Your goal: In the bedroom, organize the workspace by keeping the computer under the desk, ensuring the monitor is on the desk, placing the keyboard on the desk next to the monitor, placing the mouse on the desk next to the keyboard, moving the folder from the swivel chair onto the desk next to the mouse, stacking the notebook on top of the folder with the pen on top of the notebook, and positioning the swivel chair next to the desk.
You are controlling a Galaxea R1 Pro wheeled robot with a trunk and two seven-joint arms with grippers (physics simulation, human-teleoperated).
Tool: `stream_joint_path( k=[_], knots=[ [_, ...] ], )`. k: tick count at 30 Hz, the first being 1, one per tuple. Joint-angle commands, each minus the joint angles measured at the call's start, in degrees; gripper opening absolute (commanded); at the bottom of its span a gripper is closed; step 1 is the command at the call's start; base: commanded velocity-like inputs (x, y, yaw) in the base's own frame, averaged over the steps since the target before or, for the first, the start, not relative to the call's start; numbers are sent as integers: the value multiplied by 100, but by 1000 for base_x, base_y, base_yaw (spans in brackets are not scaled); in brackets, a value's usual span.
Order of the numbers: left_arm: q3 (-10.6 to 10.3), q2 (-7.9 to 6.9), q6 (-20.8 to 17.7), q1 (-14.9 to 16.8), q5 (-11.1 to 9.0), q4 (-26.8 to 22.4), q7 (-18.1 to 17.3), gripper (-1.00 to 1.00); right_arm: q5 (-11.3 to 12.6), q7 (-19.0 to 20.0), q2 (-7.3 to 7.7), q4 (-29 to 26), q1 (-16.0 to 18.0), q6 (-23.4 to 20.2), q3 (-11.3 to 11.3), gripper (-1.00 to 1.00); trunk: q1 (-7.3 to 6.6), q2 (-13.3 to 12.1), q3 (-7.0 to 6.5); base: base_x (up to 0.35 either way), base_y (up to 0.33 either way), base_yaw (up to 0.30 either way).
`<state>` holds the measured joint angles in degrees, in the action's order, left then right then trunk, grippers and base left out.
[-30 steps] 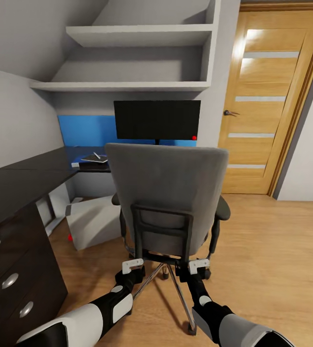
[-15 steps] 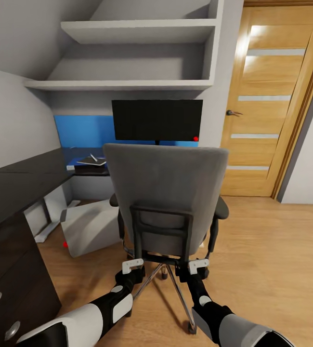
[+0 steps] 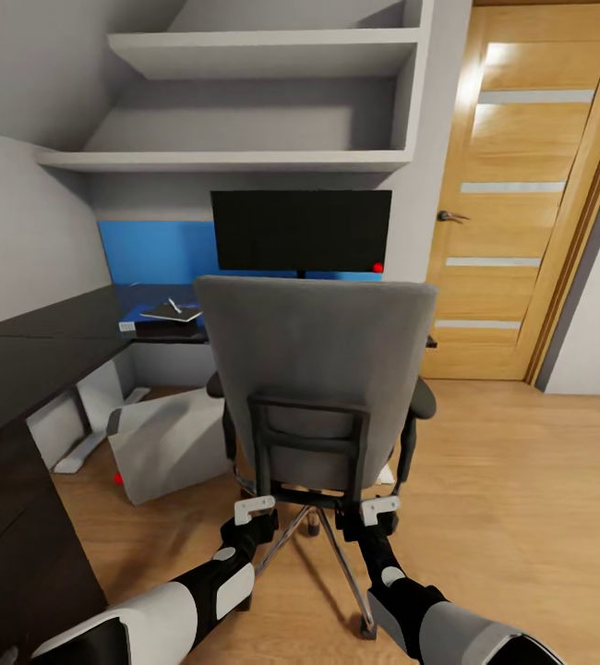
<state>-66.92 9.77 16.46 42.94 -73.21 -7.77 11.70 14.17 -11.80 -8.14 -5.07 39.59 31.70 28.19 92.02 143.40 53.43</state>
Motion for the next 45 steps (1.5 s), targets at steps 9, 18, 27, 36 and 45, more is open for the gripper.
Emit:
stream_joint_path(
  k=[9, 18, 27, 36, 45],
  knots=[
    [-32, -3, 21, 4, -26, -5, 42, 100, 63, -51, 0, 6, 5, 24, 64, 100, 2, 2, 6, 70, -13, 0],
    [-32, -8, 8, 4, -26, -5, 42, 100, 61, -51, 5, 6, 5, 25, 64, 100, 2, 2, 6, -223, 0, 0],
    [-32, -8, 7, 4, -26, -5, 42, 100, 60, -51, 5, 6, 5, 29, 66, 100, 2, 2, 6, -331, 0, 0],
    [-32, -2, 7, 4, -26, -5, 49, 100, 59, -51, 4, 5, 5, 25, 65, 100, -9, -3, -83, -335, 0, 0],
    [-32, -8, -8, 4, -30, -5, 57, 100, 60, -51, 6, 5, 5, 29, 64, 100, -32, -15, -282, -336, 0, 0]
  ],
)
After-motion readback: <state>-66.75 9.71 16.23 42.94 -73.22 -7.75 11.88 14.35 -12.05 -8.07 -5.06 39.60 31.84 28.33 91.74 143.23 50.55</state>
